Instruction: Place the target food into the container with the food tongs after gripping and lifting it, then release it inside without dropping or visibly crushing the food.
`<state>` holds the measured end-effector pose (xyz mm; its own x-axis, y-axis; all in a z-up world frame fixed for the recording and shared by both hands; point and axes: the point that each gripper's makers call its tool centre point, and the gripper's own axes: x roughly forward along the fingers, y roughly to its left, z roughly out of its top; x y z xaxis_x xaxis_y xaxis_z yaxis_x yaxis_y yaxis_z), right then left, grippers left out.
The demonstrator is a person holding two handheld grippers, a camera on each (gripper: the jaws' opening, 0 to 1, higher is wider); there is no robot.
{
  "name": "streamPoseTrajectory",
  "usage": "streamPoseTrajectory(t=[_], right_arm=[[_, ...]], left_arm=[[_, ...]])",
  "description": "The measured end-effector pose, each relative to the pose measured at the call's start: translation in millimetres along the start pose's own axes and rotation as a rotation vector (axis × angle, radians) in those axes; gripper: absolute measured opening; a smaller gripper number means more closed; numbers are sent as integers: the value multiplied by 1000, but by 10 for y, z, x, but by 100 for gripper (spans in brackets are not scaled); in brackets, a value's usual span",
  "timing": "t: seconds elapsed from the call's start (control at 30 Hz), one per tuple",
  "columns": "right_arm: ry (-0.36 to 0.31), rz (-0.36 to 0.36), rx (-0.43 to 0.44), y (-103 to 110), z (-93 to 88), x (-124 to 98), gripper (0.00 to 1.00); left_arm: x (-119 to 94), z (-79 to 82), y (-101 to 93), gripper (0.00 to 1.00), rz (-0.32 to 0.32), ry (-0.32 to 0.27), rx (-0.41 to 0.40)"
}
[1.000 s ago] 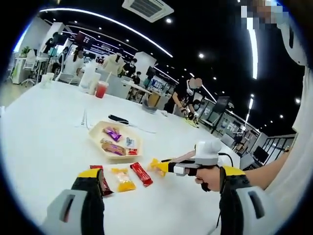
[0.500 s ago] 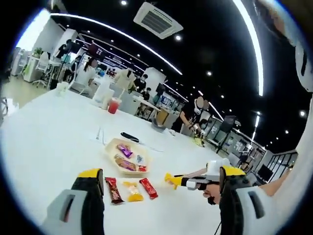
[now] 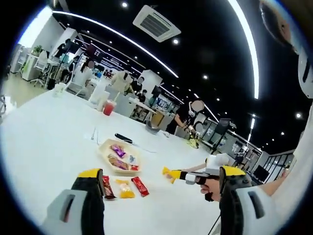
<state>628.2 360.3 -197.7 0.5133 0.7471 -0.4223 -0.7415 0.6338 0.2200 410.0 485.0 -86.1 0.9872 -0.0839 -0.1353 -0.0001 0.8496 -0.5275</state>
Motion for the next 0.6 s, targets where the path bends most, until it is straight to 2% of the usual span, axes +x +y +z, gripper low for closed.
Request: streamPoseTrajectory(t=[0.17, 0.3, 0.37, 0.6], right_arm=[[-18, 10, -10, 16, 148, -49, 23], [-21, 24, 30, 35, 200, -95, 23], [-17, 24, 20, 36, 176, -54, 23], [-39, 42, -14, 136, 344, -131, 23]], left_arm=[[-57, -8, -52, 99, -1, -10, 0], [-112, -20, -93, 97, 3, -16, 4], [-142, -41, -99, 97, 6, -14, 5], [-264, -76, -101, 98, 27, -27, -2]])
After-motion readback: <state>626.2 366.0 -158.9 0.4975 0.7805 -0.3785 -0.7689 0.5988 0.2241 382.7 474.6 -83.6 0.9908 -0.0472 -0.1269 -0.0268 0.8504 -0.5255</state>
